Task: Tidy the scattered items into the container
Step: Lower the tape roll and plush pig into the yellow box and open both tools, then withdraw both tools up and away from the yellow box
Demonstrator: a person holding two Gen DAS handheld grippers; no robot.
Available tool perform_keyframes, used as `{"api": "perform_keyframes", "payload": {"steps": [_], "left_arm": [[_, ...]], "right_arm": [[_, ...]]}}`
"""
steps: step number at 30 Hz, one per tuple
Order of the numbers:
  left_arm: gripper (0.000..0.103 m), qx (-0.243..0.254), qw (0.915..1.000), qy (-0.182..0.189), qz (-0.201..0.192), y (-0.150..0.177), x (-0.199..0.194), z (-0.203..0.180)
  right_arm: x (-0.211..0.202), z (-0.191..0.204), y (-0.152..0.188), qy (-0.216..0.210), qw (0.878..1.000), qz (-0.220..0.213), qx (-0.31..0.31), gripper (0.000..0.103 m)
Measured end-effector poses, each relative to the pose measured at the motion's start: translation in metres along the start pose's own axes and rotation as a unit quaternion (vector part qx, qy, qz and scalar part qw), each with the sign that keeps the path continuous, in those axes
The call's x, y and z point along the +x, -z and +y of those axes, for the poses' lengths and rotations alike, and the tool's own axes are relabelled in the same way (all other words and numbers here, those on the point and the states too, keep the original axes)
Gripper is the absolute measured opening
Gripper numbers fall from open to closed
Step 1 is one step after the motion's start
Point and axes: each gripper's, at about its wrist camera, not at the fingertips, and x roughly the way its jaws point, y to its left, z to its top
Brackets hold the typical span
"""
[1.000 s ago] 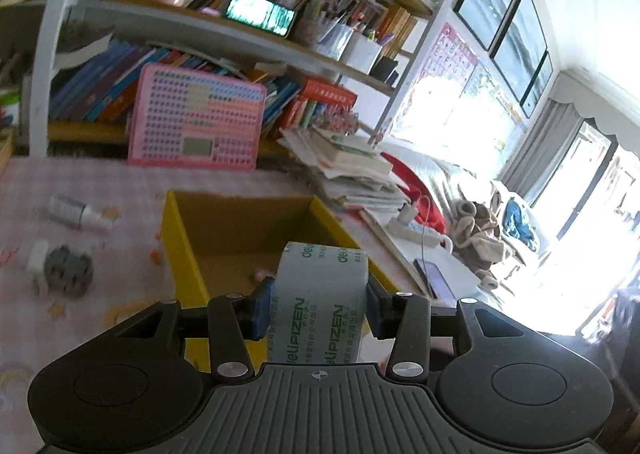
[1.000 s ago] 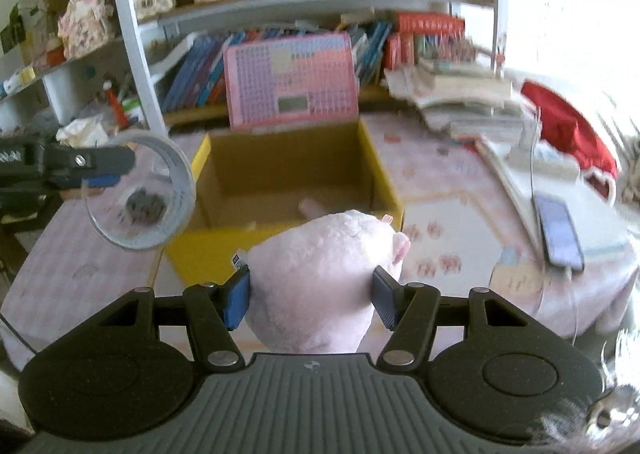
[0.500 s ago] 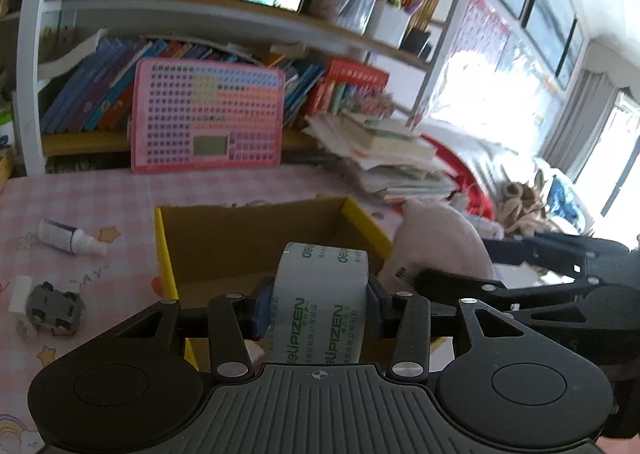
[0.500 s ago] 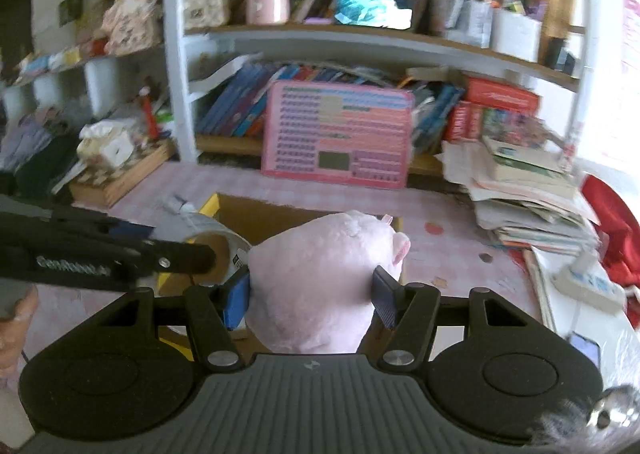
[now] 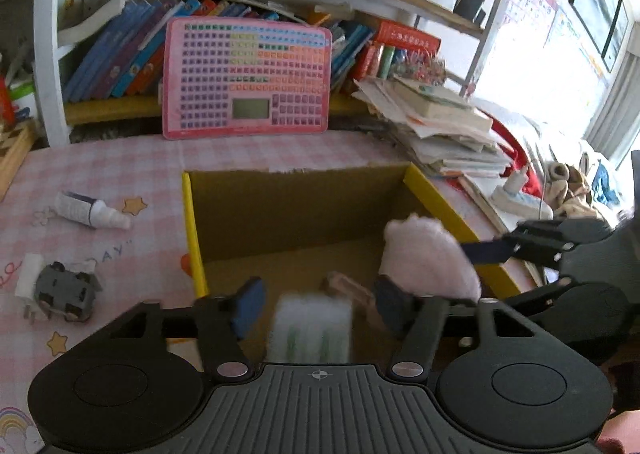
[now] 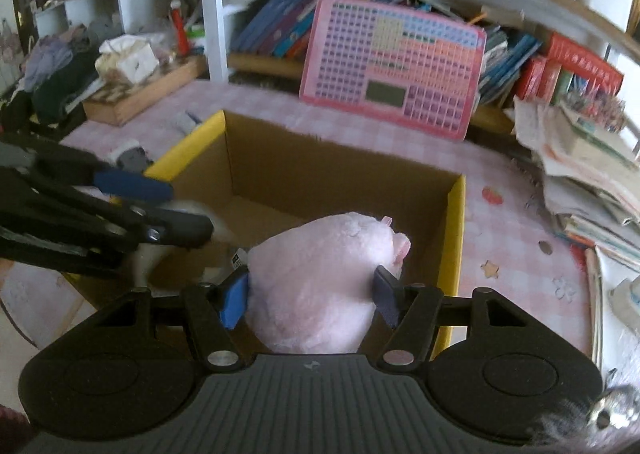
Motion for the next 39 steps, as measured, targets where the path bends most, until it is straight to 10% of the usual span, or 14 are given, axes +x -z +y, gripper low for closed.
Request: {"api": "perform_keyframes", "payload": {"steps": [13, 39], "left_arm": [[0.086, -0.025, 0.9931, 0.010, -0.114, -0.003, -0.051, -0.006], [0.097, -0.031, 0.9889, -0.014, -0.145, 0.033, -0.113, 0.014]], "right_arm": [[0.015, -0.004, 0.003, -0.020, 1.000, 0.019, -0.001, 0.065], [-0.062, 0.035, 0.013, 0.041, 0.995, -0.071, 0.051, 0.068]]}}
